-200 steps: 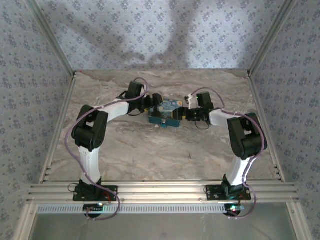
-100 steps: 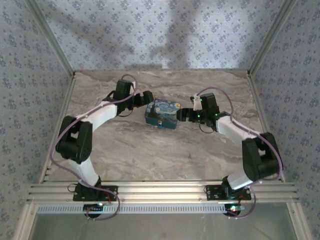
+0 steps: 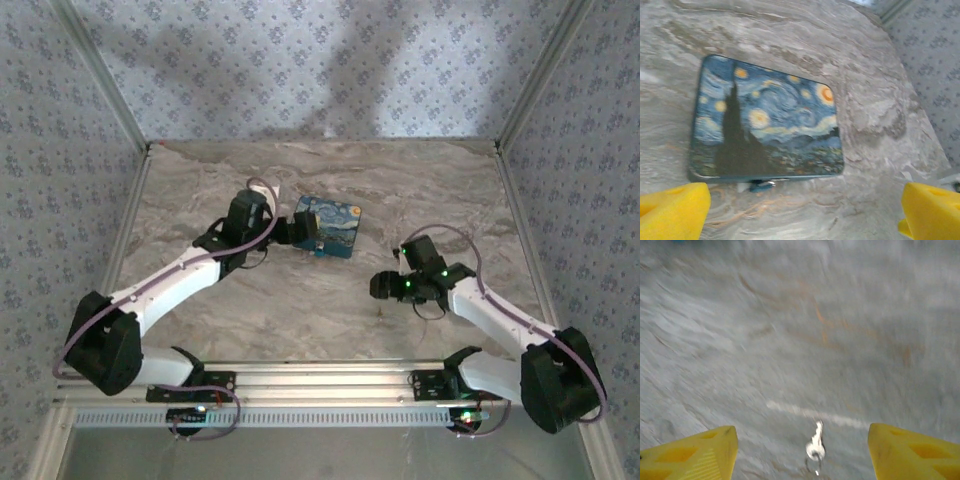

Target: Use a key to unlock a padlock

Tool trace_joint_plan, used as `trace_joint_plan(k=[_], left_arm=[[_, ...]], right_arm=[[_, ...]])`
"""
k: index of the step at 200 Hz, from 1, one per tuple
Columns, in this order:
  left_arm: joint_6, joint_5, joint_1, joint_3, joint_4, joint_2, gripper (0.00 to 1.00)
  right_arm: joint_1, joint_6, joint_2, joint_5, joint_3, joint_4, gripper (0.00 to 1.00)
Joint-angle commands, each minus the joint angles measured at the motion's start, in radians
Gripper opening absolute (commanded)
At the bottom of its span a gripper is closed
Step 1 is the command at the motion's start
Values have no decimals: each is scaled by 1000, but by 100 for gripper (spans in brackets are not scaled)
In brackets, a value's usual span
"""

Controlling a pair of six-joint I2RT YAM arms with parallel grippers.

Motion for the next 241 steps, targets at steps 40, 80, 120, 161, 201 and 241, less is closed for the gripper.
trace_joint_plan(k=[40, 80, 120, 161, 201, 241], left_arm=[[3, -31, -71, 10, 166, 42, 98], [-2, -24, -73, 18, 174, 63, 98], [6, -33, -73, 18, 164, 58, 98], [7, -36, -74, 17, 161, 57, 98], [11, -42, -74, 19, 153, 53, 98], [19, -52, -73, 16, 140, 40, 98]], right_arm=[[103, 135, 19, 9, -50, -70, 61], [134, 156, 71, 26, -41, -39, 54], [148, 151, 130, 43, -9, -33, 45], [156, 149, 167, 46, 12, -24, 36], [167, 149, 187, 61, 31, -29, 30], [180, 153, 209, 77, 43, -29, 27]])
